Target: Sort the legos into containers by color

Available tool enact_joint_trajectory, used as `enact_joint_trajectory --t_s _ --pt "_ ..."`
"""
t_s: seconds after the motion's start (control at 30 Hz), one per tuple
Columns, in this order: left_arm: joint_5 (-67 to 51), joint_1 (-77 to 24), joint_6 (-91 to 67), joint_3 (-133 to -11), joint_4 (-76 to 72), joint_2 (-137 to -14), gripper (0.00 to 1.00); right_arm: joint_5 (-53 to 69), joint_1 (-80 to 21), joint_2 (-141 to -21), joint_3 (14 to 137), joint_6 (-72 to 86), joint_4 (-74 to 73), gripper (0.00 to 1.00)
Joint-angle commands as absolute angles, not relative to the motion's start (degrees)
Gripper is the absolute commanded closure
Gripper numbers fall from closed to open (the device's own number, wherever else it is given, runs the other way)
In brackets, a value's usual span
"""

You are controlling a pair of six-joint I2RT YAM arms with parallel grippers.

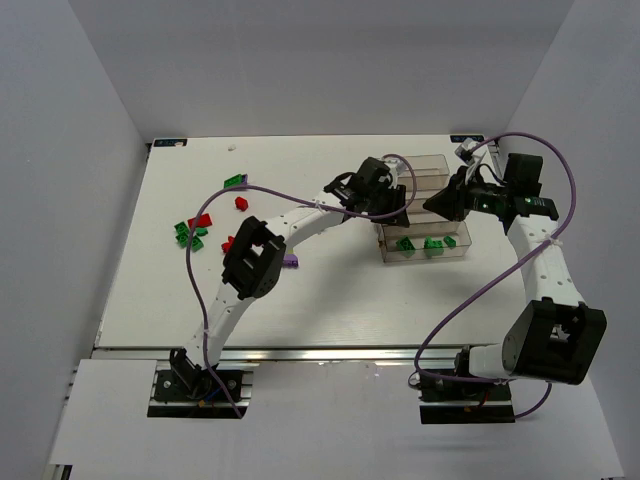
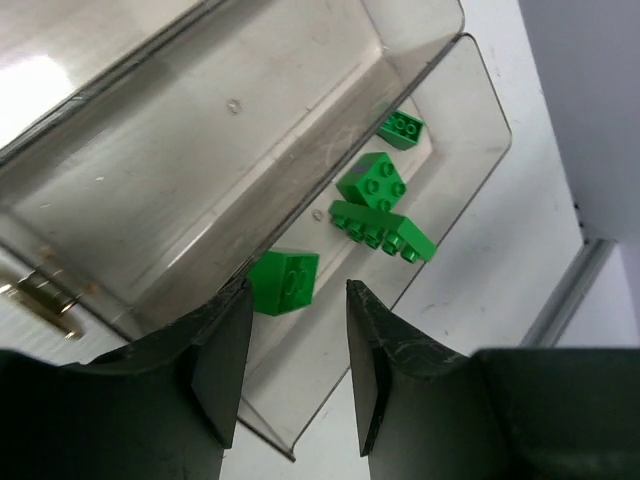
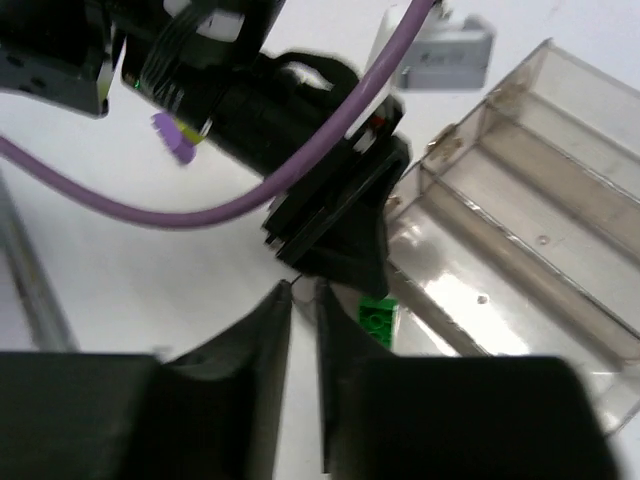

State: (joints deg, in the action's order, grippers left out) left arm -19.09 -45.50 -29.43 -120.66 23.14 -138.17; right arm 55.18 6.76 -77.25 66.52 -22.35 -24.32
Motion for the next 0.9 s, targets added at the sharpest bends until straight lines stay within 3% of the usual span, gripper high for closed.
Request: enact_joint_trajectory --t_s 0.0,0.03,0.07,0.17,0.27,0.37,0.5,0.53,0.57,0.73,0.87 --pt "-11.6 -44.9 -26.8 -119.2 22.9 -126.8 0.48 61.9 6.9 -77.5 69.1 -29.9 -32.1 0.75" --pt "-8.6 -44.0 -26.9 -117.8 22.8 -125.0 0.51 63.3 6.8 -78.0 69.8 -32.3 -34.6 0.7" --pt "-7.4 -43.3 -27.2 -114.2 22.3 -122.9 0.62 65.2 6.4 -78.7 70.4 -37.7 -37.1 0.62" --pt "-2.1 -40.1 -28.6 -103.3 21.3 -112.7 0.9 65.8 3.9 -79.8 71.9 -44.9 -44.5 0.52" --pt "0.5 -34.4 -30.9 -93.5 21.1 -100.8 0.91 64.0 0.1 -80.0 71.3 -50.4 -46.0 0.46" --pt "2.5 -25.9 -33.1 -82.2 25.3 -89.9 0.85 60.5 -7.5 -80.2 70.3 -50.5 -42.7 0.45" --pt "3.4 -12.6 -33.1 -70.3 31.6 -80.7 0.61 53.4 -16.2 -81.8 69.7 -44.2 -35.2 0.45" --pt "4.0 -7.5 -32.8 -69.2 33.4 -79.6 0.49 52.7 -17.2 -83.2 70.0 -41.9 -34.2 0.45" --pt "4.7 -5.3 -32.4 -68.3 36.2 -78.3 0.43 51.8 -18.0 -84.1 71.1 -40.6 -33.3 0.46" --pt "5.3 6.0 -29.9 -63.2 40.2 -79.3 0.35 49.7 -21.7 -90.0 75.5 -34.8 -30.8 0.46" --pt "6.0 7.2 -29.2 -61.7 39.7 -83.0 0.3 48.6 -22.2 -91.8 77.2 -32.9 -30.0 0.45"
